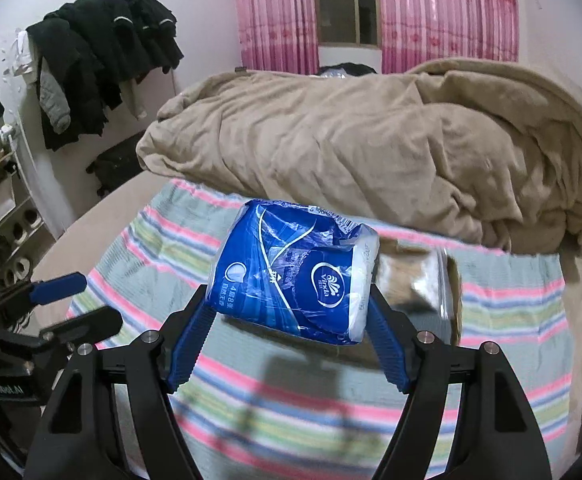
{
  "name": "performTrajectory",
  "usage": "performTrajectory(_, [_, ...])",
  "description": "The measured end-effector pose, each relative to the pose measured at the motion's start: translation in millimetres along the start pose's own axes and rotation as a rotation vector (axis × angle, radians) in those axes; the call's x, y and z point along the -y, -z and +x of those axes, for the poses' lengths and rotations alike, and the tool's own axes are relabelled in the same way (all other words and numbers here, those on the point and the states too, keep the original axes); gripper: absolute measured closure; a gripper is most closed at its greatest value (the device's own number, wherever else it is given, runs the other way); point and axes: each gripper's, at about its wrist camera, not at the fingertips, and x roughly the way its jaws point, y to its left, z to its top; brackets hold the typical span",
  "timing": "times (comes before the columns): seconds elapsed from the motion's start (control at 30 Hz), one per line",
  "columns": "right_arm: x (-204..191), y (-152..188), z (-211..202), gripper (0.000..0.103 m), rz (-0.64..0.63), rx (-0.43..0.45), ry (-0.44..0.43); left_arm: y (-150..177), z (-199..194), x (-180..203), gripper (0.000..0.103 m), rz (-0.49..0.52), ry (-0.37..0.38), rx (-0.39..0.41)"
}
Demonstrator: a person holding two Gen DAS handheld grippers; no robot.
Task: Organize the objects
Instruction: 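Carry the blue tissue roll pack over the box with the right gripper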
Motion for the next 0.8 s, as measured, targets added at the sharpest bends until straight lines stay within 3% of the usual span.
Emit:
performTrajectory(0.37, [6, -25, 52, 0.026, 0.018, -0.023, -0.033, -26, 33, -12, 0.012, 0.009, -0.035, 0.012])
performTrajectory(0.8, [16, -23, 140, 0.026, 0.065, -0.150, -0.079, -26, 81, -29, 0.012, -0.006, -0.044, -0.039])
